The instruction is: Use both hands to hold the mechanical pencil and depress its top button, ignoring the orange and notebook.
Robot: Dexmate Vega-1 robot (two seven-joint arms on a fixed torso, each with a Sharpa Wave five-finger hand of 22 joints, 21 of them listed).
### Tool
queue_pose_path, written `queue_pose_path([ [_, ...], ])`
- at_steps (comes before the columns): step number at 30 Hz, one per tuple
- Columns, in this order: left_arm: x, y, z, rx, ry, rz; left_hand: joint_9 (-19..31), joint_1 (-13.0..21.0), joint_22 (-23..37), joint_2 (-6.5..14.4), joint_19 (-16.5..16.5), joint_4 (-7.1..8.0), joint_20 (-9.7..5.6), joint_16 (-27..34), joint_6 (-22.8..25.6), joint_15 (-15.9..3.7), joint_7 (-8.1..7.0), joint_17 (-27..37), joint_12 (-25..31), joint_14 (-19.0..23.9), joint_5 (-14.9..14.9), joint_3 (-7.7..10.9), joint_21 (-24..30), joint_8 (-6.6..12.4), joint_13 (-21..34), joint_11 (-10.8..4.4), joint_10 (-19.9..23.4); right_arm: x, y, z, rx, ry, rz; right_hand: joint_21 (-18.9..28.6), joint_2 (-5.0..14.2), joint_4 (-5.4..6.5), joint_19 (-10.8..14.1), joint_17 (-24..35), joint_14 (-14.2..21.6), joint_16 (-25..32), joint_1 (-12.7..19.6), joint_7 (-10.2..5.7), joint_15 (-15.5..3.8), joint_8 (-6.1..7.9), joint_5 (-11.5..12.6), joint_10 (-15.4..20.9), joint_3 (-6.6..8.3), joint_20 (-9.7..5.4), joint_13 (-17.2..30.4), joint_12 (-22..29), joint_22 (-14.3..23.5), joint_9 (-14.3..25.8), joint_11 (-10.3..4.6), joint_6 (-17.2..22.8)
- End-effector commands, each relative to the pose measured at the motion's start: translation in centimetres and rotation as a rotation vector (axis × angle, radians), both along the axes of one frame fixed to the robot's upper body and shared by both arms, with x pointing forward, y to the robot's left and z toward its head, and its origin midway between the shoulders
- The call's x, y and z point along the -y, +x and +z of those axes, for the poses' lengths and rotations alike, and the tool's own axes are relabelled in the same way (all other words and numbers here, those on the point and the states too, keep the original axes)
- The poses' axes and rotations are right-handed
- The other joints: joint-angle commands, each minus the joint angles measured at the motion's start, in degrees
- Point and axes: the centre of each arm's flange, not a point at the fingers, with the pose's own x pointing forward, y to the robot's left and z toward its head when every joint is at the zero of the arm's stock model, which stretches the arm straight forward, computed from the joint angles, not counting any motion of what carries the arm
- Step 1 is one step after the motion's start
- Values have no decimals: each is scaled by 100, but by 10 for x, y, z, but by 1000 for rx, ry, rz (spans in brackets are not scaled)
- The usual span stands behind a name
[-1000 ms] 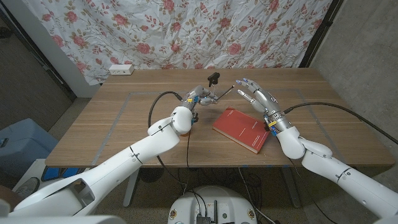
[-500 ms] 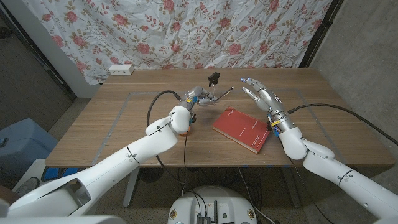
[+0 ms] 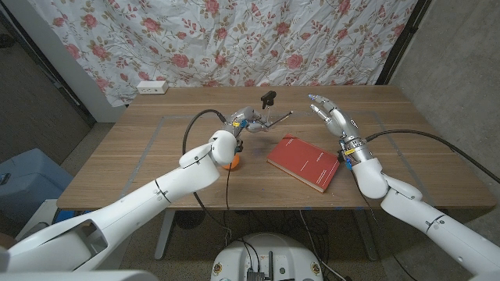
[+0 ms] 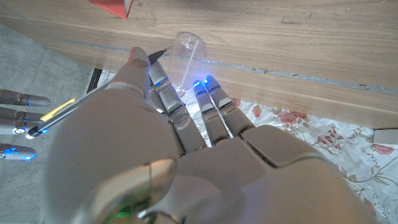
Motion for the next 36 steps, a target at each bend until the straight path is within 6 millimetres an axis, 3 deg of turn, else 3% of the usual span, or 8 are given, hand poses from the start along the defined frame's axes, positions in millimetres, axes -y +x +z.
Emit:
queue_pose_path([
  [1,-7,2,15,21,96,8,20,4,23,40,-16,19,-611,-4,-30,-886,1,12,33,-21,20,16,23,35,22,22,-30,9,3,4,-36,85,16,27,-18,11,28,1,12,6,-24,-13,-9,29,32,40,29,-4,6,20,11,0,-5,64],
  [18,-10,11,26,18,200,-6,20,2,22,32,-26,16,-616,-1,-23,-886,-10,14,37,-34,19,6,21,45,24,22,-48,23,14,9,-177,183,93,22,-24,-18,102,-50,-35,-56,29,-5,-203,-24,46,129,70,-164,-5,-2,6,-7,-128,25],
  [36,-5,4,26,32,329,37,21,14,21,36,-47,11,-615,0,-56,-893,-32,15,38,-55,21,3,14,40,25,19,-76,35,33,8,-290,297,176,-9,-30,-6,88,-98,31,-63,12,99,-330,-101,52,145,79,-267,-18,-45,2,-15,-285,-266],
])
